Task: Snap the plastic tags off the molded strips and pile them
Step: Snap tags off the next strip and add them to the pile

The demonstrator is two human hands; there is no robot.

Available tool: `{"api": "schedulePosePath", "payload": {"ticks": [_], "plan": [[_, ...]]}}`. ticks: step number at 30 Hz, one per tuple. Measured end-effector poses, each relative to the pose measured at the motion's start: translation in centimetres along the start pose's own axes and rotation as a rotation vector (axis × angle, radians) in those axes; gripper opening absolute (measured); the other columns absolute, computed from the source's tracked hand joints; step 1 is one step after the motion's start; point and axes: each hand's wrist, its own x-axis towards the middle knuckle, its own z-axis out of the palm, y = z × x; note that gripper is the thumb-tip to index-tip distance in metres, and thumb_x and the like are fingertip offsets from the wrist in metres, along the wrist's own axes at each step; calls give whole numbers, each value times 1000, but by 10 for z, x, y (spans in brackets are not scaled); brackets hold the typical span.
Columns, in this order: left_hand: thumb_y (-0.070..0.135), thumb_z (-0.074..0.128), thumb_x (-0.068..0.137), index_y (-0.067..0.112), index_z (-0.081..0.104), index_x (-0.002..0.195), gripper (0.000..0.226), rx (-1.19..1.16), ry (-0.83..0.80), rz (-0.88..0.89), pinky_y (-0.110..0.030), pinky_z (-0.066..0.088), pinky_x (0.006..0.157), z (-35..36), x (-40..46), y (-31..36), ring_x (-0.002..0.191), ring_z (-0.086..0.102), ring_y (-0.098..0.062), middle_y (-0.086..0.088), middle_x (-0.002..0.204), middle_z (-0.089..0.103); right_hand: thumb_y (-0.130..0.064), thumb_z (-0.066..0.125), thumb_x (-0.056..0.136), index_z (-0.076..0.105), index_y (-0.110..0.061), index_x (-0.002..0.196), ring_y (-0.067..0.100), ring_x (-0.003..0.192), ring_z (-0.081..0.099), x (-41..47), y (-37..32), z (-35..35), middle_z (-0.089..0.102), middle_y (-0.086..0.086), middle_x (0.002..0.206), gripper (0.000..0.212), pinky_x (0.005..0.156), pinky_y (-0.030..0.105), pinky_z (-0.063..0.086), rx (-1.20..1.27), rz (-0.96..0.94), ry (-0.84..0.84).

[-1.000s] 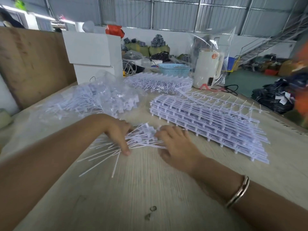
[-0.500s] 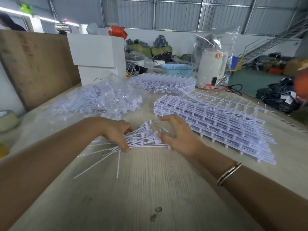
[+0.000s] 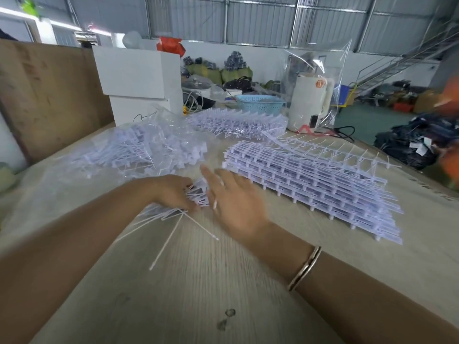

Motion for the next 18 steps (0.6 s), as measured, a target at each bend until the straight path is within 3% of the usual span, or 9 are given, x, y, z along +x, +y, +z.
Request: {"api": "schedulePosePath", "payload": {"ticks": [2, 4, 7, 8, 9, 10, 12, 16, 18], "plan": [[30, 57, 91, 12, 55, 119, 33, -260, -26, 72, -35, 40, 99, -7, -3, -8, 114, 49, -22, -4, 126, 54, -17, 46, 95, 2, -16, 151, 30, 134, 32, -10, -15, 8, 24, 12, 152, 71, 109, 37, 27, 167, -113, -183], [17, 48, 94, 11, 52, 111, 19, -393, -7, 9, -30, 42, 87, -12, -4, -17, 101, 48, -19, -7, 114, 52, -3, 57, 84, -2, -15, 150, 27, 138, 25, -16, -26, 12, 13, 9, 156, 89, 108, 35, 29, 410, -139, -351], [22, 46, 93, 9, 54, 91, 15, -233, 26, -113, -28, 40, 65, -14, -8, -23, 73, 48, -24, 1, 79, 41, 12, 46, 74, 32, -18, 145, 28, 124, 46, -14, -18, 3, 39, 8, 144, 79, 96, 40, 44, 540, -116, -218], [34, 48, 93, 4, 60, 95, 33, -162, 0, -130, -33, 45, 71, -14, -9, -22, 77, 55, -31, -19, 80, 55, 12, 44, 73, 46, -17, 137, 28, 117, 51, -13, -12, 1, 49, 7, 134, 71, 92, 41, 45, 512, -109, -143], [52, 47, 90, -1, 60, 111, 58, -108, -52, -167, -39, 46, 85, -14, -12, -20, 97, 59, -37, -22, 115, 50, 9, 45, 74, 55, -15, 129, 27, 114, 52, -12, -4, -1, 52, 6, 126, 61, 92, 40, 44, 451, -93, -105], [71, 42, 82, 1, 51, 127, 83, -71, -110, -220, -42, 39, 100, -14, -14, -18, 119, 51, -36, -19, 126, 52, 3, 47, 77, 57, -15, 125, 25, 114, 51, -11, 3, -2, 52, 4, 124, 52, 95, 38, 40, 362, -64, -95], [87, 37, 61, 11, 27, 146, 115, 20, -208, -277, -41, 23, 112, -13, -18, -9, 139, 28, -29, -12, 153, 24, -14, 48, 85, 48, -18, 131, 24, 125, 40, -10, 17, 2, 41, 4, 134, 46, 104, 37, 31, 207, 78, -179], [74, 62, 64, 11, 19, 148, 113, 239, -253, -222, -35, 28, 111, -10, -19, 2, 137, 32, -26, -7, 154, 25, -35, 32, 98, 6, -17, 150, 30, 144, 9, -11, 17, 22, 1, 11, 158, 61, 116, 40, 12, 221, 226, -473], [53, 72, 73, 12, 20, 146, 98, 233, -243, -140, -27, 30, 106, -10, -20, -1, 133, 36, -22, -5, 150, 30, -34, 30, 100, 10, -15, 150, 29, 142, 16, -9, 12, 29, 11, 9, 157, 57, 115, 39, 17, 241, 184, -422]]}}
